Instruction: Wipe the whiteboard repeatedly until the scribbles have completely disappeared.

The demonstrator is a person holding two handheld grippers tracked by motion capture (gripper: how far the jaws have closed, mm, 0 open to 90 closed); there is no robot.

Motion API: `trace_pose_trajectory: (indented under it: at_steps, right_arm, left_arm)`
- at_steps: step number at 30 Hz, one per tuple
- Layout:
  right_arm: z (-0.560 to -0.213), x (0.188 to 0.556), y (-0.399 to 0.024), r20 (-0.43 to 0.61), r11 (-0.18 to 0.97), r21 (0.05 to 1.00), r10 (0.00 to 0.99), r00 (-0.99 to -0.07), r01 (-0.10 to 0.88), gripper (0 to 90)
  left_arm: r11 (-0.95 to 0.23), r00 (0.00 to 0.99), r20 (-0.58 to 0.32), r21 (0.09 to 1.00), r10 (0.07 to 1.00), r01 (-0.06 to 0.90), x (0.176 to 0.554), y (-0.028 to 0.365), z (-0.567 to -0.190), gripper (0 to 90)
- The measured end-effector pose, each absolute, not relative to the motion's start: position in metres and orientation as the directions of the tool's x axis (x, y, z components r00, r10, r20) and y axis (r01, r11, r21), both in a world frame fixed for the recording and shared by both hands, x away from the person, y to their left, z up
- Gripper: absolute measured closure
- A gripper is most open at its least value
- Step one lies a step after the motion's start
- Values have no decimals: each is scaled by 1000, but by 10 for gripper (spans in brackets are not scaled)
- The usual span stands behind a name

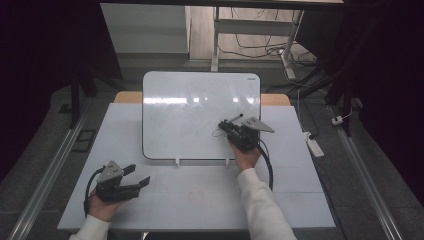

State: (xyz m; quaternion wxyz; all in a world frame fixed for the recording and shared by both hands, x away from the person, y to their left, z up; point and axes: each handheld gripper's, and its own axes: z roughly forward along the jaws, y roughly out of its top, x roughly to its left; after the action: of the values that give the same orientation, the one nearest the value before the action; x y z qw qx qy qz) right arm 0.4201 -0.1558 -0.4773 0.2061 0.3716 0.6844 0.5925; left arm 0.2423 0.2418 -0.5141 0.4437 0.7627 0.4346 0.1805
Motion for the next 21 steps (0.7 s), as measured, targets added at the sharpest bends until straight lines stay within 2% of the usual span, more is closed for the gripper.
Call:
trace_pose_trajectory:
  at_steps: [3, 7, 11, 13, 17, 19, 21]
  right_arm:
    - [-481, 416, -152, 159, 18, 965, 753, -639, 261, 777]
    - [-491, 406, -134, 116, 96, 961, 708, -697, 257, 777]
    - [-485, 413, -158, 160, 19, 964, 755, -636, 265, 777]
    - [-486, 411, -158, 176, 3, 963, 753, -634, 271, 777]
    - [-498, 399, -133, 124, 99, 959, 696, -707, 265, 777]
    - [-495, 401, -139, 140, 90, 956, 697, -704, 279, 777]
    - [-491, 403, -152, 137, 63, 961, 740, -658, 271, 777]
  left_arm:
    - [-226, 554, -115, 831, 825, 508, 245, 242, -515, 274]
    - [-236, 559, -108, 828, 822, 508, 245, 240, -515, 274]
    - [-228, 556, -111, 832, 824, 505, 243, 241, -514, 274]
    - [-226, 554, -114, 831, 825, 508, 245, 241, -515, 274]
    - [-236, 558, -109, 828, 822, 508, 246, 240, -515, 274]
    - [-236, 559, -107, 830, 822, 506, 244, 240, -515, 274]
    - [-230, 558, -110, 832, 823, 504, 243, 241, -514, 274]
